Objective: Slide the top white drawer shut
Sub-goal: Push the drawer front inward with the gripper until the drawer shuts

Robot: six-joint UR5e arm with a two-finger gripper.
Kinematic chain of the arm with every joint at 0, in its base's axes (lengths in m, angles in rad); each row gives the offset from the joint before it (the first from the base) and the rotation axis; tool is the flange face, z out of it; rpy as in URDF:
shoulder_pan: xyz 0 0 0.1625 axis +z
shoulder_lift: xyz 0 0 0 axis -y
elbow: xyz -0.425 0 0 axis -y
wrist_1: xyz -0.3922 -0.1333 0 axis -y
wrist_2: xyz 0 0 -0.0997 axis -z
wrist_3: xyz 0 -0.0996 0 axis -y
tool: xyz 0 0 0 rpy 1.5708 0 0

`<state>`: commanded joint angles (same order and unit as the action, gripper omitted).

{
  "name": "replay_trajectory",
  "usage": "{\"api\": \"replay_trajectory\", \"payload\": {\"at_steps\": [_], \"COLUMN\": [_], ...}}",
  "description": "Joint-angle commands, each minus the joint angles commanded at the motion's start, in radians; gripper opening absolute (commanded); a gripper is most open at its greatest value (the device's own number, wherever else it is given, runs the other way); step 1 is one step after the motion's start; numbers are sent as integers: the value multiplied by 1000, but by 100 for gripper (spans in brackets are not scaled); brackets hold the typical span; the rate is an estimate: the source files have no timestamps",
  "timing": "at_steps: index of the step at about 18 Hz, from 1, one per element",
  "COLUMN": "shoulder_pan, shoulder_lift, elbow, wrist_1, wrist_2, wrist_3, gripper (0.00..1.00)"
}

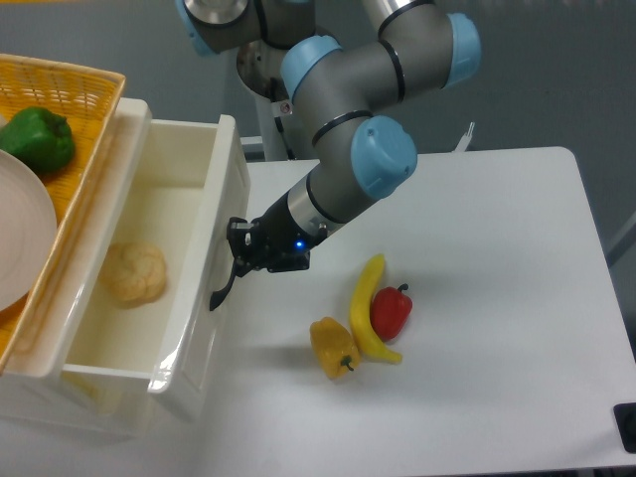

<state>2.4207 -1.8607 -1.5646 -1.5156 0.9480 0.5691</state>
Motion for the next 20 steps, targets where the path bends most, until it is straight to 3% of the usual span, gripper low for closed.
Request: {"api": "replay_trajectory", "payload": {"at_steps": [20], "shoulder_pan": [-103], "shoulder_lift": [-2], "elbow": [-5], "wrist_1": [3], "wrist_2": [0], "wrist_3": [-48], "gripper": [0]}}
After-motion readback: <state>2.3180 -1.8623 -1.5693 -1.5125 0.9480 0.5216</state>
